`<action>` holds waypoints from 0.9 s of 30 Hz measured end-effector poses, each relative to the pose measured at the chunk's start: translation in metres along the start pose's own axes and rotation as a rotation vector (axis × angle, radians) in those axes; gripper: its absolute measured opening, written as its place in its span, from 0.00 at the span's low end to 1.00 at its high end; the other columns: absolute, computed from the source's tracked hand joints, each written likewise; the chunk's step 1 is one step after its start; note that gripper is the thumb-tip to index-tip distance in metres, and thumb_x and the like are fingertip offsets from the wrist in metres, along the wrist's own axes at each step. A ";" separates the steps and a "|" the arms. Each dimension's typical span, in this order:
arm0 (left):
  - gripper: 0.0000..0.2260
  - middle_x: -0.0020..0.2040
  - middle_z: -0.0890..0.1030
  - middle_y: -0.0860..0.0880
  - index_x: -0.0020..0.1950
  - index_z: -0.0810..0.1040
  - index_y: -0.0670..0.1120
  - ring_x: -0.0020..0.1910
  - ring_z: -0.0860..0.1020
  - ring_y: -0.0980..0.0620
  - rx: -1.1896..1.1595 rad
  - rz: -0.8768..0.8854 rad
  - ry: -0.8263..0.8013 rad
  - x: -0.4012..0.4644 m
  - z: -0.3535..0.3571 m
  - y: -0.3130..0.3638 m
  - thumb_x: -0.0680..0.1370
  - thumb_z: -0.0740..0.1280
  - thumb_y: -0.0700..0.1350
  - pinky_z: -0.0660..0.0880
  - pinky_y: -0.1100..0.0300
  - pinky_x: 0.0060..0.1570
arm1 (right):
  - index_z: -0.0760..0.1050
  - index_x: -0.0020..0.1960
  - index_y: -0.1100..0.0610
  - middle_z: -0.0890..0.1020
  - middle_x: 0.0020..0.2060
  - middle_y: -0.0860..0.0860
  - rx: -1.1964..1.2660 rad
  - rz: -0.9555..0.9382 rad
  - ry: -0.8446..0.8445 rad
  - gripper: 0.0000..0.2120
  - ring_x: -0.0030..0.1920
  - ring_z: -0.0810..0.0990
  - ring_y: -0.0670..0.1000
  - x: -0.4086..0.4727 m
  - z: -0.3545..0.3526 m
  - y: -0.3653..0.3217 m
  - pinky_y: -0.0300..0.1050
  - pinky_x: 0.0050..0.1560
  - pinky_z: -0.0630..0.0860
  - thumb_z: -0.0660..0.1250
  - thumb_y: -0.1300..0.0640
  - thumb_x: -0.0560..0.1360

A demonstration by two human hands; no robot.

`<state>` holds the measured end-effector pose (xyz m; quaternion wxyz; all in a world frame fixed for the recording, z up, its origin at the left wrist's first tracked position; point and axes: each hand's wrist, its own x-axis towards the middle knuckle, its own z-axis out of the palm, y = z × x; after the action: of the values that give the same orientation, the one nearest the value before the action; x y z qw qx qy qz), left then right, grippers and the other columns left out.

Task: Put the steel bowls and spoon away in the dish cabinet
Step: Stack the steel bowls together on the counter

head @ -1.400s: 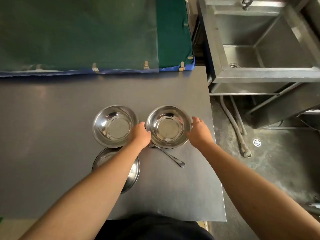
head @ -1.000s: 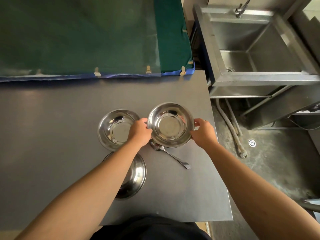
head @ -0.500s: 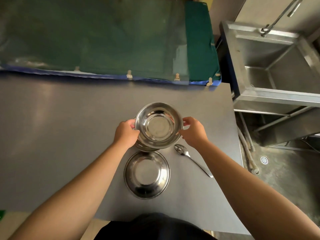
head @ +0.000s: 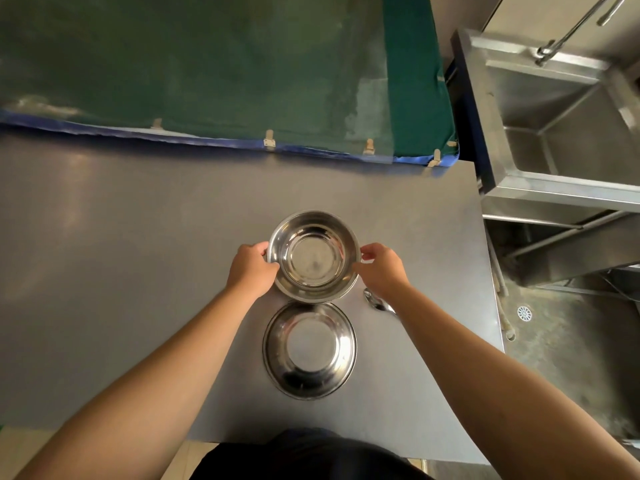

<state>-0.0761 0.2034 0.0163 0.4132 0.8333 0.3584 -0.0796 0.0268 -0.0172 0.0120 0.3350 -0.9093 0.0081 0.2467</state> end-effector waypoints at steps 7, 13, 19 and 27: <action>0.22 0.65 0.77 0.44 0.69 0.76 0.52 0.50 0.78 0.46 0.019 0.009 -0.099 0.006 0.002 -0.009 0.75 0.69 0.42 0.72 0.58 0.46 | 0.76 0.68 0.58 0.82 0.59 0.52 0.005 0.066 -0.017 0.22 0.58 0.80 0.54 0.001 0.008 0.001 0.41 0.51 0.71 0.69 0.58 0.74; 0.28 0.67 0.77 0.47 0.77 0.66 0.48 0.64 0.76 0.45 -0.040 -0.004 -0.172 -0.002 0.002 -0.009 0.78 0.69 0.46 0.68 0.59 0.53 | 0.80 0.62 0.57 0.83 0.52 0.52 0.029 0.078 -0.044 0.17 0.47 0.82 0.58 -0.004 0.009 0.004 0.51 0.53 0.81 0.64 0.56 0.75; 0.25 0.66 0.78 0.47 0.71 0.72 0.46 0.61 0.77 0.47 -0.028 -0.052 -0.178 -0.019 0.002 -0.023 0.76 0.70 0.52 0.69 0.58 0.53 | 0.74 0.69 0.56 0.80 0.60 0.52 0.018 0.086 -0.079 0.23 0.54 0.83 0.61 -0.028 0.008 0.016 0.56 0.57 0.80 0.68 0.51 0.76; 0.31 0.68 0.76 0.47 0.73 0.70 0.46 0.65 0.75 0.46 -0.008 -0.126 -0.256 -0.051 0.004 -0.052 0.74 0.71 0.59 0.71 0.55 0.62 | 0.74 0.69 0.57 0.79 0.60 0.53 -0.097 0.107 -0.158 0.27 0.52 0.83 0.58 -0.068 0.022 0.038 0.53 0.56 0.81 0.73 0.49 0.73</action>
<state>-0.1471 0.1942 0.0020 0.4529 0.7907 0.3547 -0.2095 -0.0491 -0.0434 0.0053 0.2765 -0.9005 0.0184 0.3352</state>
